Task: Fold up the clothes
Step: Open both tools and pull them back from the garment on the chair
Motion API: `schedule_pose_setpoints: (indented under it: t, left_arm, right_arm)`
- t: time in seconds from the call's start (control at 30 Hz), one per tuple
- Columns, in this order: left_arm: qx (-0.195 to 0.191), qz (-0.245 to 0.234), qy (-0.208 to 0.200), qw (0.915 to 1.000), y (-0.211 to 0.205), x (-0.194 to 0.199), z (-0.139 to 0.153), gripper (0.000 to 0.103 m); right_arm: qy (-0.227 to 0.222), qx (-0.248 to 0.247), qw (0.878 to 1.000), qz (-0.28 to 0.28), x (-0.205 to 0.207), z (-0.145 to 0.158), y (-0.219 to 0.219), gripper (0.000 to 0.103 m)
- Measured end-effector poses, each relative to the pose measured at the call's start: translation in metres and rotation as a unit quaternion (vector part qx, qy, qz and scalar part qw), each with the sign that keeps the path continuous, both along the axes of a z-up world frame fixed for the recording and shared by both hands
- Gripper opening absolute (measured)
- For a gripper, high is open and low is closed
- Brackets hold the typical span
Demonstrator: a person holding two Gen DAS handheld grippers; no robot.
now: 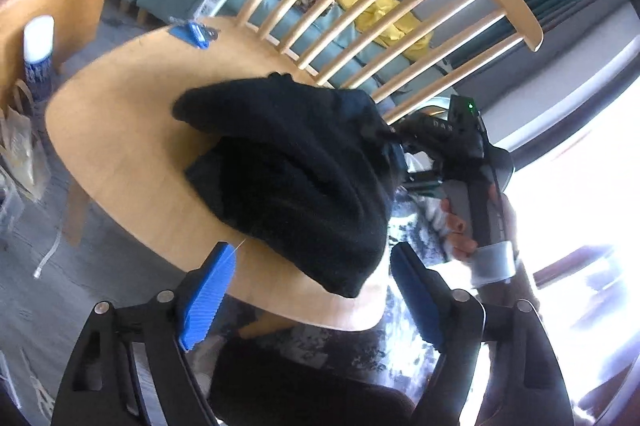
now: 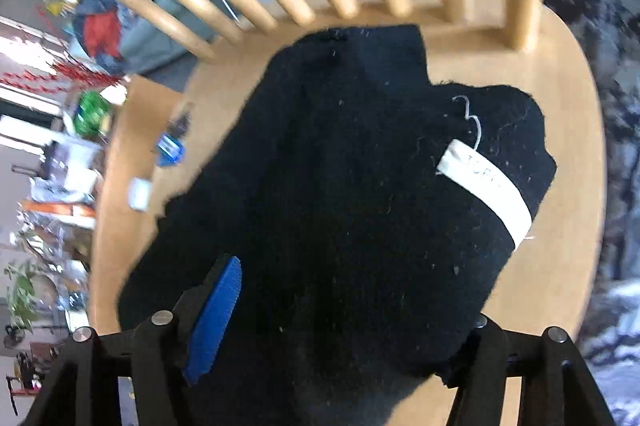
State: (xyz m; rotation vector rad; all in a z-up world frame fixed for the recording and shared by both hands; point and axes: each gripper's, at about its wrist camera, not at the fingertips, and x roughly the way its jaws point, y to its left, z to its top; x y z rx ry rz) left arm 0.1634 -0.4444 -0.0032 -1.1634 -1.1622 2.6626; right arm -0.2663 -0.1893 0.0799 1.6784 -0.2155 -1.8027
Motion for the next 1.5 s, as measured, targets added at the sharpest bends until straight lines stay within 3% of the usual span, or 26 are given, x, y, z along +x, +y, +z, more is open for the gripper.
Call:
schedule_pose_setpoints:
  t: [0.17, 0.37, 0.57, 0.77, 0.9, 1.23, 1.5]
  left_arm:
    - [-0.013, -0.02, -0.005, 0.9997, 0.013, -0.008, 0.003, 0.083]
    - [-0.045, -0.026, -0.008, 0.9986, 0.027, -0.012, 0.014, 0.084]
    - [-0.089, -0.029, -0.019, 0.9954, 0.047, -0.024, 0.025, 0.086]
    - [-0.129, -0.039, -0.013, 0.9908, 0.064, -0.03, 0.043, 0.087]
    - [-0.167, -0.046, -0.015, 0.9848, 0.075, -0.032, 0.048, 0.089]
    - [-0.198, -0.042, -0.004, 0.9794, 0.082, -0.033, 0.034, 0.09]
    - [-0.21, -0.017, 0.019, 0.9773, 0.073, -0.033, 0.021, 0.09]
  right_arm:
    - [-0.001, 0.055, 0.998, 0.002, -0.009, 0.004, 0.032, 0.074]
    - [0.058, 0.081, 0.995, 0.014, -0.004, 0.046, 0.065, 0.075]
    - [0.12, 0.085, 0.987, 0.062, 0.04, 0.081, 0.06, 0.076]
    - [0.202, 0.085, 0.969, 0.113, 0.103, 0.109, 0.053, 0.076]
    - [0.239, 0.058, 0.961, 0.124, 0.139, 0.119, 0.048, 0.076]
    - [0.323, 0.021, 0.938, 0.125, 0.193, 0.116, 0.061, 0.077]
    - [0.319, -0.015, 0.942, 0.104, 0.198, 0.095, 0.07, 0.077]
